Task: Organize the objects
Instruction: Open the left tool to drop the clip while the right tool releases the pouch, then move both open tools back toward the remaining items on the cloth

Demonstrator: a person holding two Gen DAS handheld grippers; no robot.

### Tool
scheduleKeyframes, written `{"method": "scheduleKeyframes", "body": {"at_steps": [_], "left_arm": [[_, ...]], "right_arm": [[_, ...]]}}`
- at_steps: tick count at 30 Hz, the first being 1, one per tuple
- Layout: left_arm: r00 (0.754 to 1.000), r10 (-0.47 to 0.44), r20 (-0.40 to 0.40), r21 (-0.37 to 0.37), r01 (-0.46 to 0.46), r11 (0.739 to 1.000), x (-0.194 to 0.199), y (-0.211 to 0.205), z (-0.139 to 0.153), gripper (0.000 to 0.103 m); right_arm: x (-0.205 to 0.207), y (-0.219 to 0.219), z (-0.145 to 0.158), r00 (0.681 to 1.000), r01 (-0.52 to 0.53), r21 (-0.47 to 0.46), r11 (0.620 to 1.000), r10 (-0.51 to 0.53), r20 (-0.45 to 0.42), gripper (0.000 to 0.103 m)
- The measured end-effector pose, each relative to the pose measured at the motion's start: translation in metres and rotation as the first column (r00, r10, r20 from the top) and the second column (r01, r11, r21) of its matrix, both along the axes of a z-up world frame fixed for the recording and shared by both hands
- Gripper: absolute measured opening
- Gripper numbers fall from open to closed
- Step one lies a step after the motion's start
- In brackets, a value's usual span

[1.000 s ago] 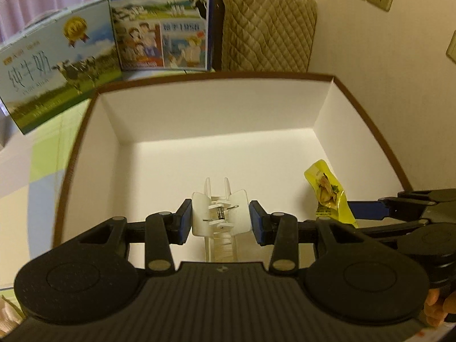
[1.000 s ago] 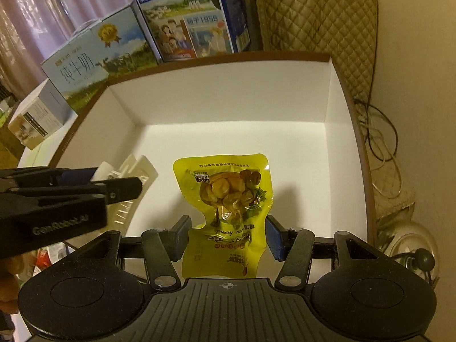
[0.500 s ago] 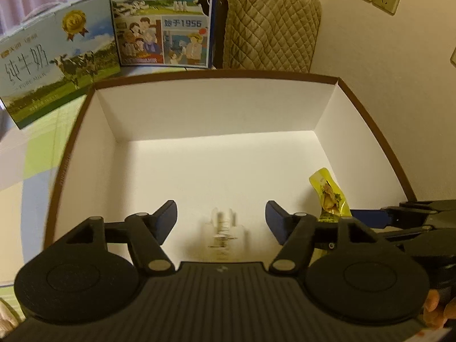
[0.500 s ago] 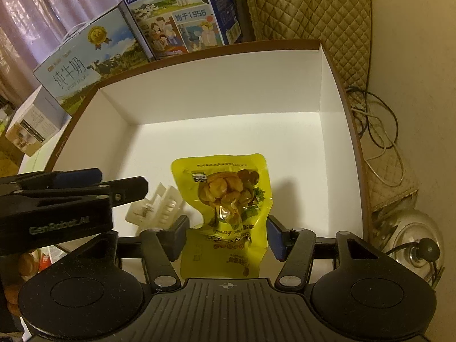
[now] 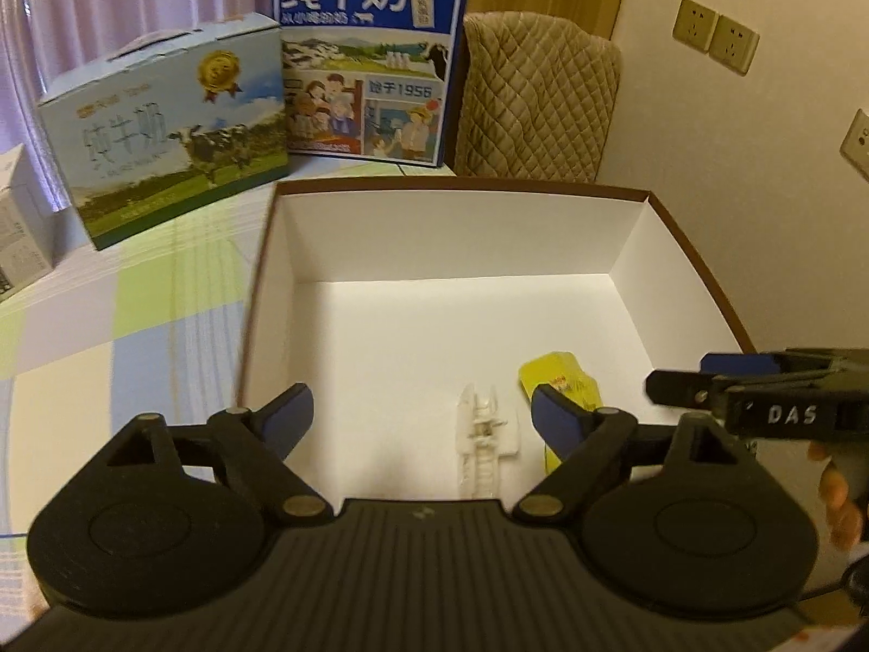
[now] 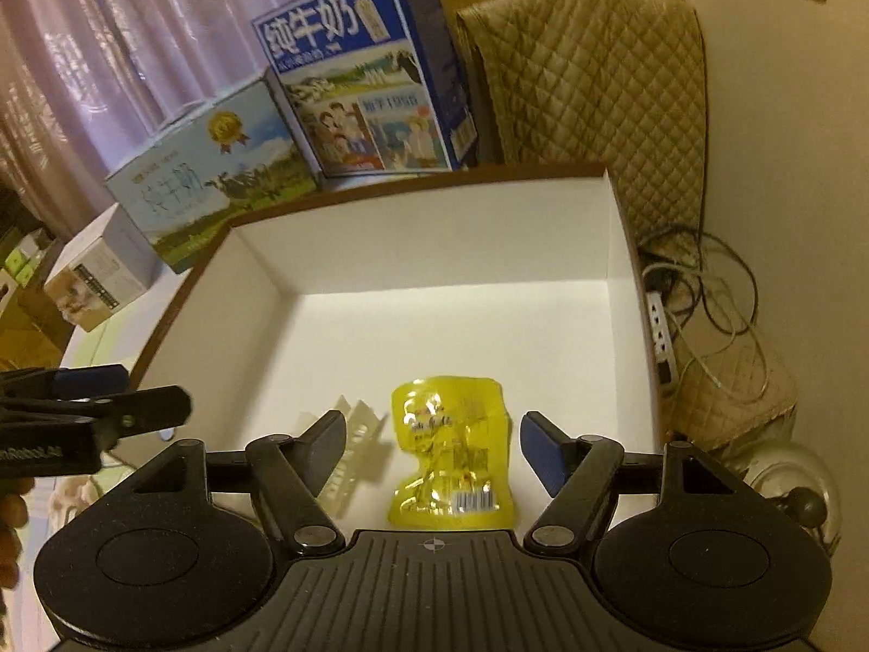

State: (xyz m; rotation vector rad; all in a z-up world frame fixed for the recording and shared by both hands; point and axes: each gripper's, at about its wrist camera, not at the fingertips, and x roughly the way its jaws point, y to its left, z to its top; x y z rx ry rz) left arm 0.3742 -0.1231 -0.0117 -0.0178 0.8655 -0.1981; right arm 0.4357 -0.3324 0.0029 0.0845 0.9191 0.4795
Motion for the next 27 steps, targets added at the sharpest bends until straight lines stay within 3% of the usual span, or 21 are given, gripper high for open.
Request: {"method": "scheduleKeyframes", "body": {"at_steps": [14,27], "left_arm": [[0.999,0.041,0.035,-0.01,-0.041,0.999,-0.076,0.056,0.031,0.092],[0.996,0.086,0.025,-0.021,-0.086,0.996,-0.144,0.101,0.037,0.092]], "right_arm": [[-0.075,0.008,0.042,0.982,-0.134,-0.028,0.991,0.136,0.133,0.068],[-0.133,0.024,0.056,0.962,-0.219,0.0,0.976,0.215,0.168,0.068]]}}
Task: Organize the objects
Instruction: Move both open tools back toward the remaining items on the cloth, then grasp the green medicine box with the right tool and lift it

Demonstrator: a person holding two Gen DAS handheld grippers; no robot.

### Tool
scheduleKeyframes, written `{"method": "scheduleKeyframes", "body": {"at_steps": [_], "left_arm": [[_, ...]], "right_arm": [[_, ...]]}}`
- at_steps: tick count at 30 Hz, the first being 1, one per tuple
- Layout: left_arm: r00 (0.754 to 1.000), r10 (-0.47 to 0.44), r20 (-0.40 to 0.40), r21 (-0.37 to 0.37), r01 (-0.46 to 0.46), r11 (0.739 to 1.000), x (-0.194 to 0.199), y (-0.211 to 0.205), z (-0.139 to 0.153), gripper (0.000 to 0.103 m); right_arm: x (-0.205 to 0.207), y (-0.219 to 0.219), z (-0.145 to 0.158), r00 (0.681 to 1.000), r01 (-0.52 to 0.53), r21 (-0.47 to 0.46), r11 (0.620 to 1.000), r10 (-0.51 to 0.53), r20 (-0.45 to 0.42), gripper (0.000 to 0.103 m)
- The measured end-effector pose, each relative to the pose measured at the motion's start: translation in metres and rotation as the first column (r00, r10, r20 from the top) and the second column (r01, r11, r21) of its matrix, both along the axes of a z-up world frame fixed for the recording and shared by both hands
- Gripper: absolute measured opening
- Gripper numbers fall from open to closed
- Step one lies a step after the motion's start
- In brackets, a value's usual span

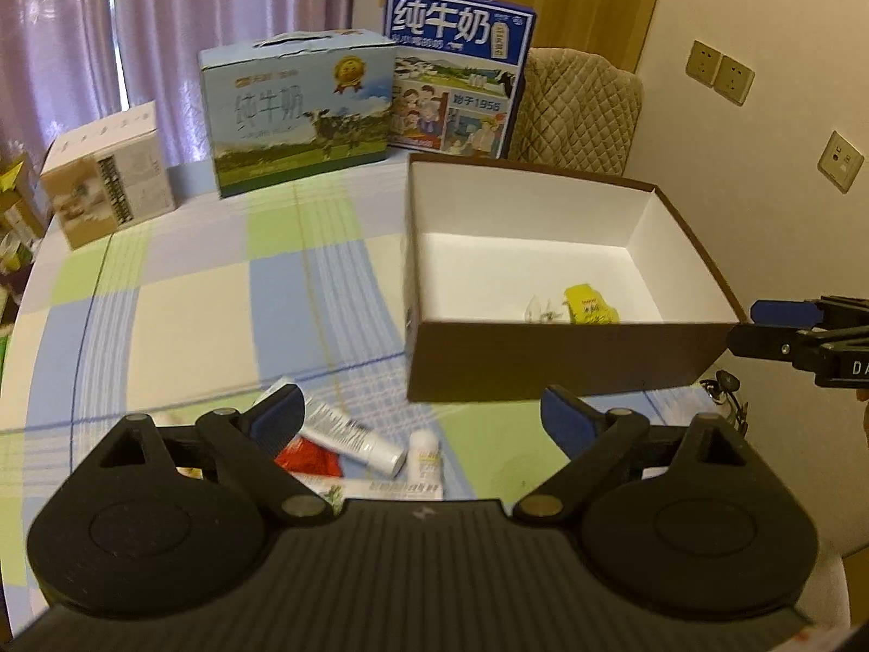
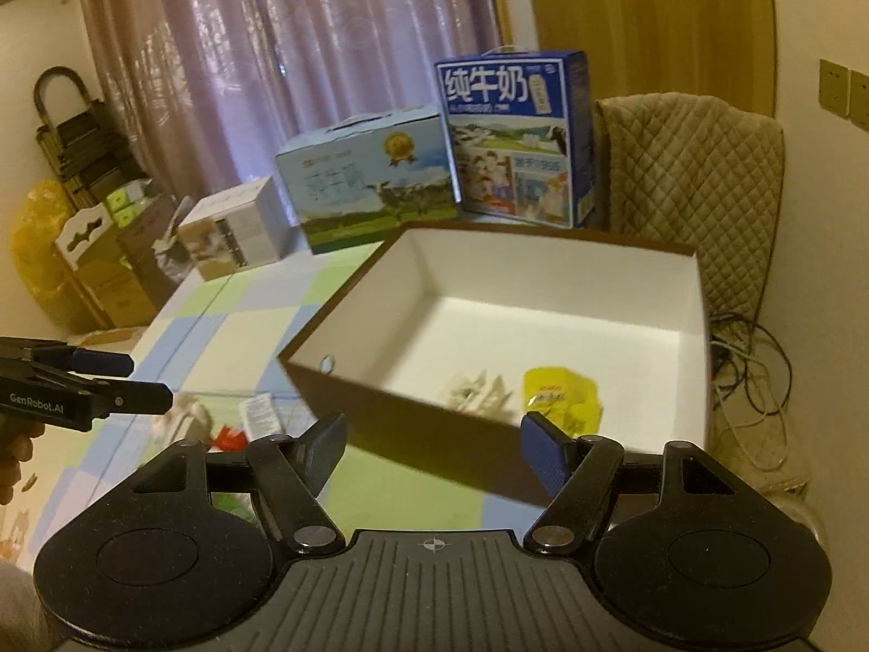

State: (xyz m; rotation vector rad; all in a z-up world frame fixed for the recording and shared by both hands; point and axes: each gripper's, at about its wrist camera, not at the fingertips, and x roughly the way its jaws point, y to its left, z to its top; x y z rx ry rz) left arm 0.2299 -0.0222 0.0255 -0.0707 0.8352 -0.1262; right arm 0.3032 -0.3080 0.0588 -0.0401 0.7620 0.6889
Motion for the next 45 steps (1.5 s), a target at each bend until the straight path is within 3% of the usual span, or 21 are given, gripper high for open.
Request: {"method": "scheduleKeyframes", "body": {"at_steps": [13,27,36,45], "left_arm": [[0.989,0.129,-0.078,-0.001,-0.13,0.992,-0.059,0.053,-0.036,0.092],[0.963,0.249,-0.1,-0.02,-0.252,0.968,-0.094,0.085,-0.057,0.092],[0.945,0.298,-0.136,-0.02,-0.304,0.953,-0.106,0.098,-0.079,0.092],[0.931,0.327,-0.163,-0.007,-0.333,0.943,-0.108,0.106,-0.098,0.092]], "right_arm": [[-0.037,0.025,-0.024,0.998,-0.041,0.01,0.999,0.041,-0.051,0.068],[-0.063,0.058,-0.049,0.99,-0.098,0.035,0.995,0.101,-0.097,0.068],[-0.078,0.104,-0.076,0.969,-0.226,-0.012,0.974,0.224,-0.1,0.065],[-0.063,0.157,-0.107,0.94,-0.339,-0.077,0.938,0.333,-0.077,0.064]]}}
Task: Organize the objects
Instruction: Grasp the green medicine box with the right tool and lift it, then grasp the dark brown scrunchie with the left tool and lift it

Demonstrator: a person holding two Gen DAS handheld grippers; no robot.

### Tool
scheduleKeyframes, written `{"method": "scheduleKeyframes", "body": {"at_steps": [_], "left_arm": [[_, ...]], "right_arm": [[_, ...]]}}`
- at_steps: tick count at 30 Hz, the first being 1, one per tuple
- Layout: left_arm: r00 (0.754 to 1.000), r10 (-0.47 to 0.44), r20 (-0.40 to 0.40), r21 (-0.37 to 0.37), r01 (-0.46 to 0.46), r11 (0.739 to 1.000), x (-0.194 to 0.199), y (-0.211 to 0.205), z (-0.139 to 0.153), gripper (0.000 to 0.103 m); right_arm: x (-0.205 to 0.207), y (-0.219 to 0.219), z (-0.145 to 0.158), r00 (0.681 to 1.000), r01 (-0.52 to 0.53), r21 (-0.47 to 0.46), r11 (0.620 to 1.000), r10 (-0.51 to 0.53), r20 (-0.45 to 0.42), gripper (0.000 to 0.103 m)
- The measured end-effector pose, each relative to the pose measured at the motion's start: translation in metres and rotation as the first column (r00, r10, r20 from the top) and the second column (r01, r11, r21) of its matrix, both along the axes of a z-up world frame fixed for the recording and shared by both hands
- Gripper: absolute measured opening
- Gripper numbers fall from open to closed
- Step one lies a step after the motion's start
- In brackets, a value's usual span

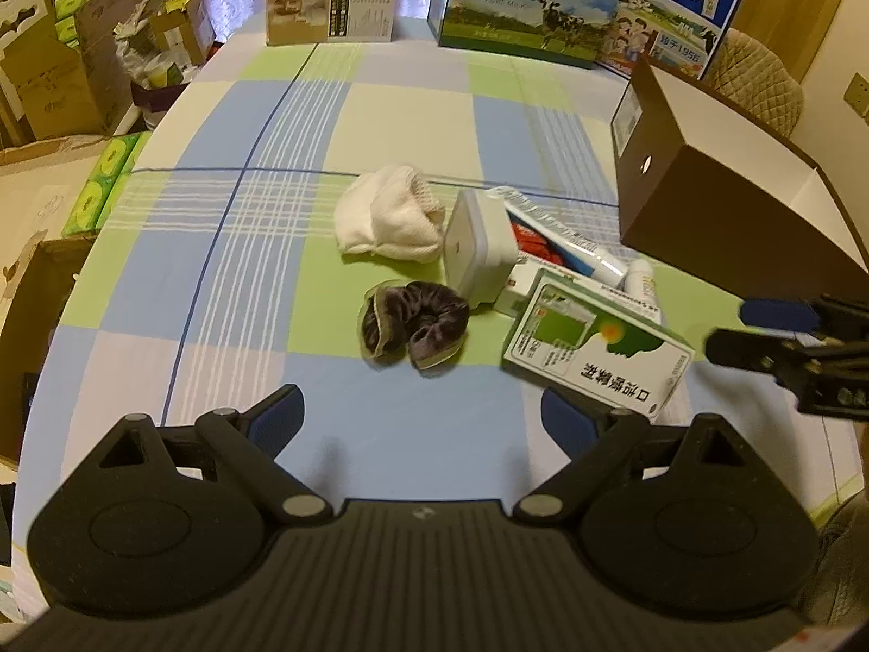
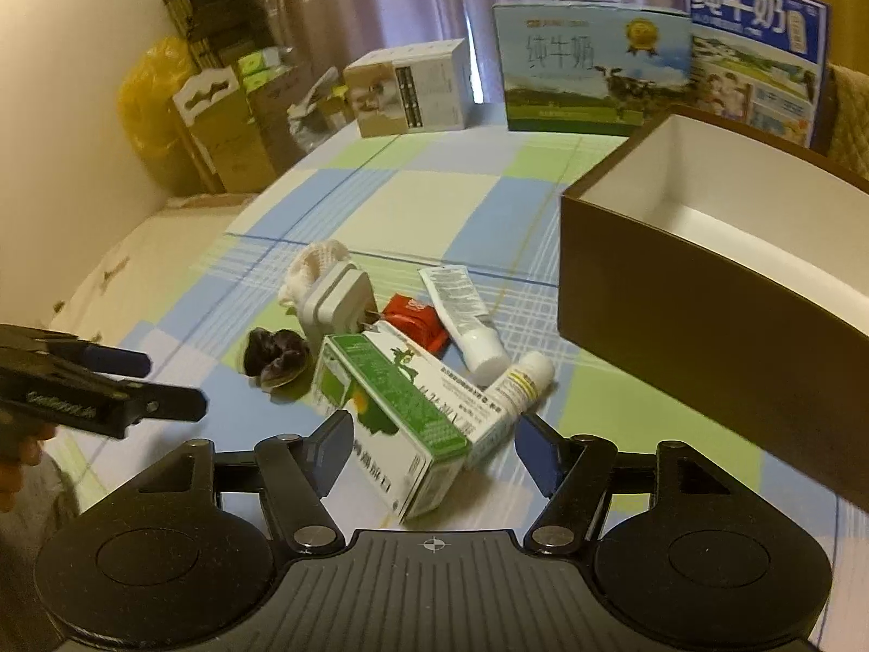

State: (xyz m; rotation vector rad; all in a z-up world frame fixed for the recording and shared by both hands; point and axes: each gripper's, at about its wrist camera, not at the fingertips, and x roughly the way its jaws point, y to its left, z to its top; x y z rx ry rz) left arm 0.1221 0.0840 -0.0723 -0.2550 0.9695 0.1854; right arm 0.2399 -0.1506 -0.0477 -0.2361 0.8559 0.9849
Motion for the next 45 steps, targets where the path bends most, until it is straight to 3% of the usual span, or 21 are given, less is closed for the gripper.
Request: {"method": "scheduleKeyframes", "body": {"at_steps": [10,14,21,27,39,45], "left_arm": [[1.0,0.02,-0.022,0.0,-0.02,1.0,0.001,0.006,-0.013,0.092],[0.999,0.026,-0.027,-0.001,-0.026,1.0,0.0,0.007,-0.016,0.092],[0.998,0.045,-0.038,0.001,-0.045,0.999,0.0,0.011,-0.021,0.092],[0.997,0.055,-0.045,0.003,-0.055,0.998,-0.001,0.013,-0.025,0.092],[0.997,0.053,-0.054,0.005,-0.053,0.999,0.001,0.013,-0.03,0.092],[0.997,0.046,-0.055,0.002,-0.046,0.999,0.005,0.013,-0.031,0.092]], "right_arm": [[0.015,0.036,-0.028,0.996,-0.093,-0.023,0.995,0.093,-0.006,0.063],[0.01,0.045,-0.037,0.991,-0.136,-0.051,0.989,0.137,0.013,0.048],[-0.013,0.04,-0.034,0.978,-0.19,-0.072,0.979,0.195,0.078,0.033],[-0.042,0.042,-0.029,0.964,-0.244,-0.099,0.965,0.253,0.086,0.032],[-0.04,0.075,-0.039,0.962,-0.249,-0.145,0.958,0.262,0.081,0.032],[-0.044,0.07,-0.035,0.968,-0.219,-0.132,0.967,0.233,0.096,0.026]]}}
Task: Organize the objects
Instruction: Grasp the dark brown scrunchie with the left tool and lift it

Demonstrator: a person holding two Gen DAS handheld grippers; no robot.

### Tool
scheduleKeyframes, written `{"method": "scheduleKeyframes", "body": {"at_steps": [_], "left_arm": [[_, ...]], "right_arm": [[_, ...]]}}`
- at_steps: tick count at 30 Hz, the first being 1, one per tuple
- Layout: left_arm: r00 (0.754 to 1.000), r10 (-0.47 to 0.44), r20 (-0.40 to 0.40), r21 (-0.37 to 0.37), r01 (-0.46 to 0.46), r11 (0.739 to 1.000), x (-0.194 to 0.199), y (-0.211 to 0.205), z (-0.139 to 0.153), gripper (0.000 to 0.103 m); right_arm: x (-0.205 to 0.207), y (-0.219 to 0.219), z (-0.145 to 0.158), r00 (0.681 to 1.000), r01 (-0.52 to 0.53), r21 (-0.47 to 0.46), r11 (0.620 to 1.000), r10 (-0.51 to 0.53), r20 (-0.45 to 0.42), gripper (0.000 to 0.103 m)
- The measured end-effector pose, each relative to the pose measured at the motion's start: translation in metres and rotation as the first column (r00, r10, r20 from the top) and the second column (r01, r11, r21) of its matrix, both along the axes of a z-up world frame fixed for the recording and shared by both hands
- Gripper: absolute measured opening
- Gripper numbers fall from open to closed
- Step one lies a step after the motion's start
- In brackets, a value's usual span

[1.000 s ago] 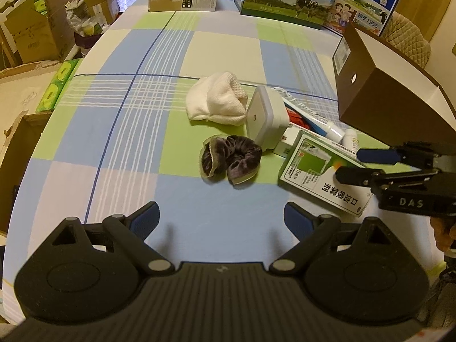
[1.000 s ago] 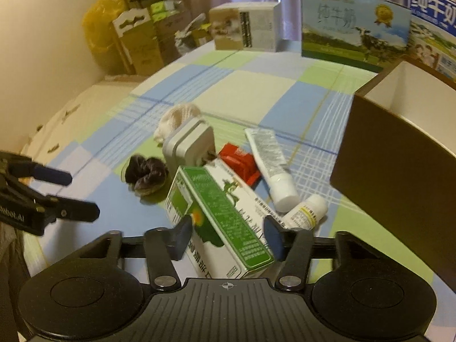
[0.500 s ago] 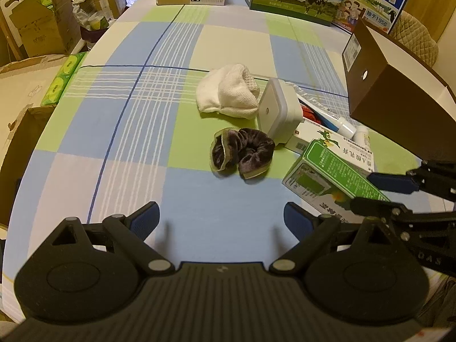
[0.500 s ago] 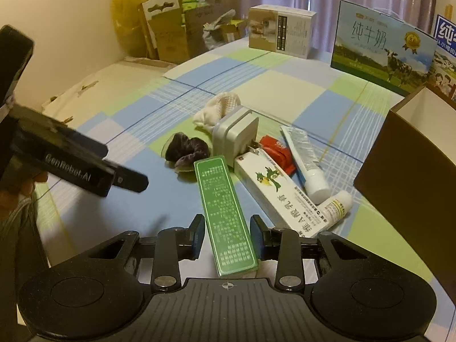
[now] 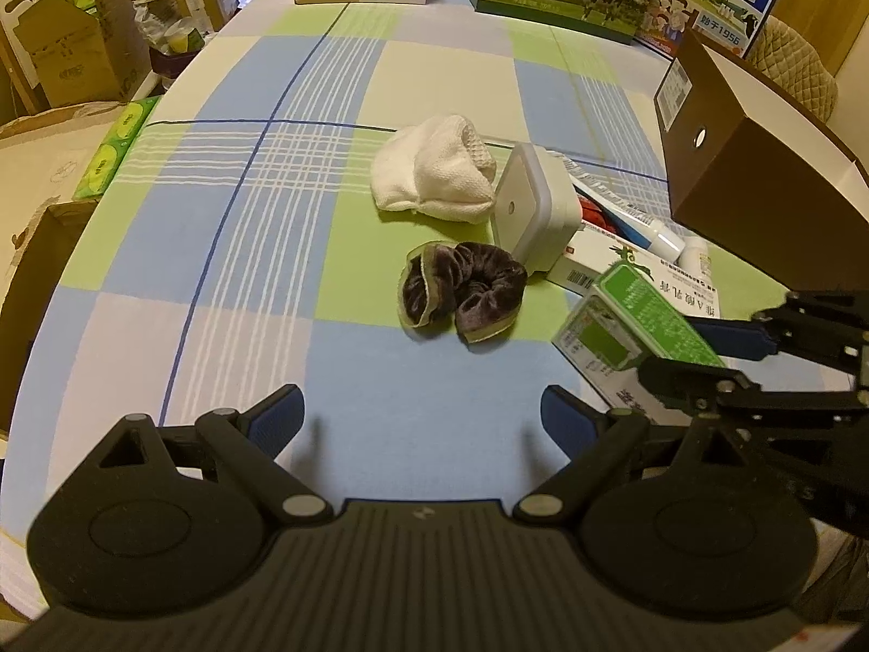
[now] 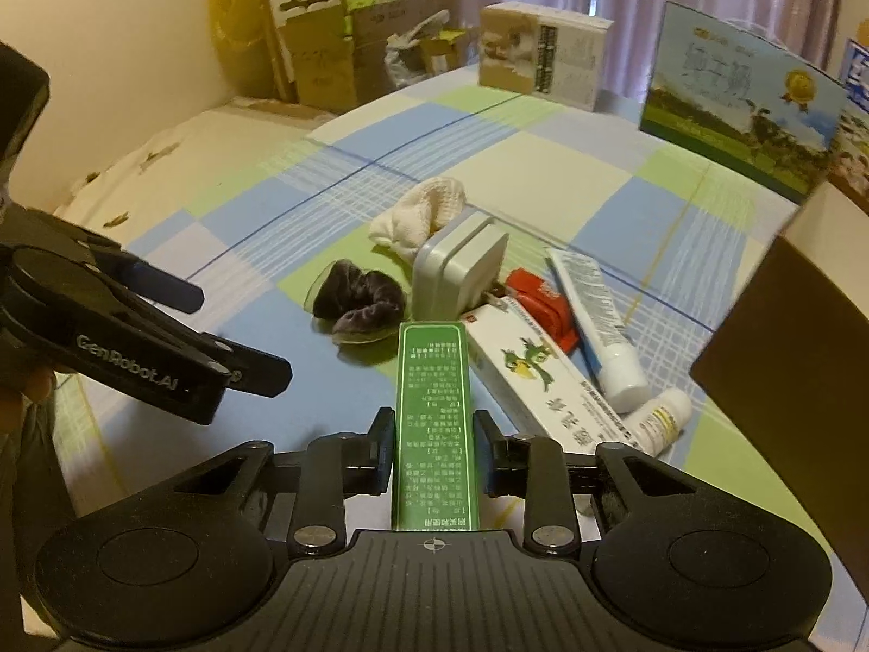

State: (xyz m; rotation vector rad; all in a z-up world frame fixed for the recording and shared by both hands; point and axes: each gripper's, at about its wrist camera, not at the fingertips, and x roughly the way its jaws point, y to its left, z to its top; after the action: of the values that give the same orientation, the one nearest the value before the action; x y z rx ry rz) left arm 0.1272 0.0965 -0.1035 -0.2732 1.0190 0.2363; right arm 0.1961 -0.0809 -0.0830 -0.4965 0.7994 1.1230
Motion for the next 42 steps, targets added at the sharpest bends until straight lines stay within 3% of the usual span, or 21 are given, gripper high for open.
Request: {"method": "scheduleKeyframes", "body": {"at_steps": [9,16,24,33,36,42], "left_arm": [[0.995,-0.092,0.031,0.033,0.091,0.995,0.029,-0.008,-0.001,0.092],[0.99,-0.138,0.027,0.046,0.137,0.99,0.059,-0.005,-0.013,0.09],[0.986,-0.166,-0.001,0.068,0.166,0.984,0.077,-0.004,-0.025,0.065],[0.985,-0.17,0.004,0.1,0.168,0.981,0.069,-0.004,-0.024,0.032],[0.987,-0.162,0.009,0.097,0.161,0.982,0.063,-0.003,-0.018,0.026],[0.983,-0.175,0.054,0.11,0.168,0.98,0.041,-0.005,0.009,0.025]], "right_arm": [[0.02,-0.051,0.036,0.977,0.213,0.109,0.971,-0.211,-0.033,0.026],[0.045,-0.104,0.052,0.919,0.395,0.138,0.908,-0.391,-0.054,0.026],[0.058,-0.15,0.053,0.86,0.51,0.133,0.85,-0.502,-0.091,0.026],[0.06,-0.16,0.053,0.852,0.524,0.134,0.841,-0.516,-0.089,0.026],[0.059,-0.159,0.054,0.854,0.52,0.136,0.843,-0.512,-0.088,0.026],[0.057,-0.163,0.062,0.856,0.518,0.151,0.842,-0.511,-0.083,0.026]]}}
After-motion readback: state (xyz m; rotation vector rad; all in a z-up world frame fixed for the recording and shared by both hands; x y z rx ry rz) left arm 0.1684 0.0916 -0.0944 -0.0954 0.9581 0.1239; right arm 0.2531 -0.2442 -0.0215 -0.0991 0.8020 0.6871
